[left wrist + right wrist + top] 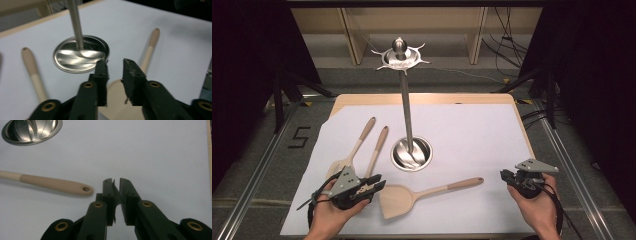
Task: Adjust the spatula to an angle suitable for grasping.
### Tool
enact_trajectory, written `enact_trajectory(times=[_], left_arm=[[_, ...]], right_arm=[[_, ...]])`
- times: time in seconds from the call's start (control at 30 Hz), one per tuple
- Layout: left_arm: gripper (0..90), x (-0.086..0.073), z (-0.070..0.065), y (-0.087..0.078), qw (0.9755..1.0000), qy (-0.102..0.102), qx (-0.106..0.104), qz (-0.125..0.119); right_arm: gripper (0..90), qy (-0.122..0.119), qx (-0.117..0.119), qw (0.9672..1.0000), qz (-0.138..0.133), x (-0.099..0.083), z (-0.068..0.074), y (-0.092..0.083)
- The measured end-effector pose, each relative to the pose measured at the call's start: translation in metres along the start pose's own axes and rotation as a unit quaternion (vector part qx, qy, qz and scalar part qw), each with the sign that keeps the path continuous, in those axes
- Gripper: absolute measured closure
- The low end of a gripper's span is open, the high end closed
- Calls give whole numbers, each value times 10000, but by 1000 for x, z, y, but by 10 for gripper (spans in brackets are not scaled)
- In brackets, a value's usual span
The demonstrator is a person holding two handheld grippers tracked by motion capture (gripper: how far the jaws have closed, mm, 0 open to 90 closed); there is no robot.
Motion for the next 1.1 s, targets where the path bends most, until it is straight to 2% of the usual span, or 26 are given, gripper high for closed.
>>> enact_trajectory(times=[0.03, 0.1, 0.13, 0.17, 0.2, 0.23, 0.27, 0.3, 0.4, 0.43, 0.47, 0.5, 0.53, 0.57, 0.6, 0.63, 0.67, 0.73, 0.77, 0.83, 0.87, 0.9, 0.93, 0.97, 1.0, 1.1], left_arm=[[776, 0, 0, 0, 10000, 0, 0, 0], [803, 6, -8, 9, 9994, 35, -178, 299], [844, 8, -12, 14, 9987, 66, -258, 435], [844, 10, -16, 20, 9980, 44, -343, 537], [891, 12, -19, 26, 9972, 84, -411, 612], [891, 14, -21, 30, 9949, 236, -493, 849], [893, 17, -30, 40, 9912, 259, -636, 1136], [894, 17, -30, 40, 9912, 259, -636, 1136], [894, 19, -42, 57, 9840, 420, -818, 1526], [894, 20, -45, 63, 9806, 505, -860, 1686], [894, 21, -49, 70, 9791, 467, -885, 1768], [894, 22, -52, 73, 9759, 485, -967, 1896], [894, 23, -51, 77, 9690, 733, -1044, 2117], [894, 23, -54, 83, 9666, 735, -1067, 2213], [894, 24, -57, 89, 9645, 764, -1079, 2286], [895, 24, -60, 95, 9640, 787, -1043, 2317], [895, 25, -64, 101, 9645, 742, -1077, 2296], [894, 27, -67, 112, 9634, 755, -1121, 2317], [894, 29, -73, 121, 9605, 780, -1177, 2398], [894, 29, -77, 125, 9601, 765, -1181, 2416], [894, 28, -80, 129, 9583, 804, -1244, 2445], [894, 27, -83, 133, 9585, 809, -1236, 2437], [894, 27, -87, 137, 9586, 796, -1270, 2421], [894, 26, -89, 140, 9580, 832, -1264, 2434], [894, 26, -93, 147, 9578, 869, -1281, 2420], [894, 28, -97, 153, 9584, 885, -1271, 2398]], right_arm=[[832, -99, 7, 9999, -22, 1, -1, 1], [831, -57, 37, 10000, -71, 2, 0, 2], [831, 164, 67, 9998, 36, 3, 5, 0], [831, 164, 67, 9998, 36, 3, 5, 0], [830, -52, 37, 10000, 20, 5, 3, -1], [830, -52, 37, 10000, 20, 5, 3, -1], [828, -49, 58, 10000, 24, 5, 3, 0], [828, -49, 58, 10000, 24, 5, 3, 0], [823, -30, 127, 9999, 92, 5, 4, 1], [822, -196, 67, 9998, 77, 4, 2, 2], [821, -45, 132, 9998, 133, 5, 4, 2], [821, -40, 92, 9999, 140, 4, 5, 2], [821, -134, 96, 9998, 123, 4, 3, 2], [821, 9, 143, 9998, 134, 5, 6, 3], [821, 9, 143, 9998, 134, 5, 6, 3], [820, -39, 180, 9995, 240, 4, 5, 2], [820, -39, 180, 9995, 240, 4, 5, 2], [820, 18, 90, 9996, 268, 5, 6, 1], [820, -179, 143, 9997, 112, 5, 4, 4], [820, -39, 144, 9998, 139, 5, 6, 4], [820, -35, 148, 9998, 145, 5, 6, 4], [820, 73, 135, 9997, 191, 5, 8, 4], [820, 73, 135, 9997, 191, 5, 8, 4], [820, -186, 139, 9995, 232, 4, 4, 4], [820, -236, 198, 9993, 190, 4, 3, 6], [820, -98, 240, 9995, 179, 4, 5, 7]])
Point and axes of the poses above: each handheld gripper's, and its own axes: y roughly forward along the jaws, x roughly out of its top, z roughly to its left, the point moved 2 cm from there along y, roughly forward along the jaws, and after that the axes turned 4 degrees about x, right-handed, at the moved point
